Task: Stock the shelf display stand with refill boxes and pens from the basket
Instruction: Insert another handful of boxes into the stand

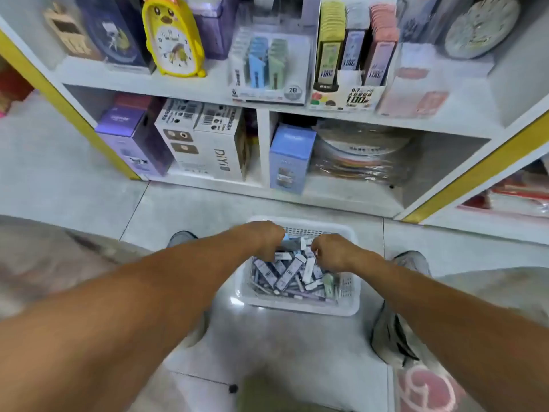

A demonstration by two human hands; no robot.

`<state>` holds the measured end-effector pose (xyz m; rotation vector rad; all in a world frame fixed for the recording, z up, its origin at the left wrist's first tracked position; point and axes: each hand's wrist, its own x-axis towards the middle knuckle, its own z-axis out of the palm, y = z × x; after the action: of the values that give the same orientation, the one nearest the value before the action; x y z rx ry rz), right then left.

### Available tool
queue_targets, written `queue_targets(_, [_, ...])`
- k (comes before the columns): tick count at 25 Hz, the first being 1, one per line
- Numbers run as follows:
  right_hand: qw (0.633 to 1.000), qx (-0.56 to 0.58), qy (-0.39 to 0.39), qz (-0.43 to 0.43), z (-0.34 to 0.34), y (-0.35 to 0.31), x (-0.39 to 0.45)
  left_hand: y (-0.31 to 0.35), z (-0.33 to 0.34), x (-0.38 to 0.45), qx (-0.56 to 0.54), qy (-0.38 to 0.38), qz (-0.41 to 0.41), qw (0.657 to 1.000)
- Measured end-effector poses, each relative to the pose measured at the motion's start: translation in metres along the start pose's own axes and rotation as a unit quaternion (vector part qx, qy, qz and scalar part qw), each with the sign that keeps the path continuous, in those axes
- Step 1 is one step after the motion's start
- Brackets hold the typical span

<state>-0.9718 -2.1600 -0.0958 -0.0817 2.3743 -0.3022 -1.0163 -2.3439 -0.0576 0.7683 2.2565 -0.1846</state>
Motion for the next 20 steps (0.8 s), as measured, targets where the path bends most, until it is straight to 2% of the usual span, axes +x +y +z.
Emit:
queue_targets(3, [0.996,0.063,0.007,0.061,0.043,0.025,0.019,-0.005,0.049,0.03,-0.043,-0.024,-0.014,0.999])
queue_targets(7, [0.983,0.133,0.027,0.126,0.082,0.03,0.034,0.002,0.084,0.064,-0.095,0.009,-0.03,0.995])
queue_targets(10, [0.979,0.135,0.099,0.117,0.102,0.025,0.044,0.014,0.108,0.076,-0.126,0.038,-0.139,0.981])
queue_targets(13, [0.972,0.138,0.155,0.109,0.112,0.017,0.054,0.022,0.126,0.082,-0.255,0.037,-0.238,0.936])
queue_targets(17, [0.97,0.128,0.16,0.132,0.119,-0.001,0.062,0.03,0.129,0.09,-0.416,0.053,-0.336,0.843])
queue_targets(20, [0.956,0.2,0.166,0.135,0.119,-0.008,0.066,0.041,0.137,0.092,-0.496,0.106,-0.354,0.786])
